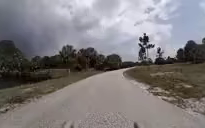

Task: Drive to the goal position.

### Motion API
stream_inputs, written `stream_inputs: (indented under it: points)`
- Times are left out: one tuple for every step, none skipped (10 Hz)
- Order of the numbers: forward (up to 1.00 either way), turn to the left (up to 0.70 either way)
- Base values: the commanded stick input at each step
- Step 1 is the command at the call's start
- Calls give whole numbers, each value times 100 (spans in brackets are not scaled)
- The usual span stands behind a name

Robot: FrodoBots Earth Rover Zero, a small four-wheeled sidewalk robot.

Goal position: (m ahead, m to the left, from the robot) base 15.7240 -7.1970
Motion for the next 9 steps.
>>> stream_inputs:
  points:
    - [85,0]
    - [85,0]
    - [85,0]
    - [85,0]
    - [85,0]
    - [85,0]
    - [85,0]
    - [85,0]
    - [85,0]
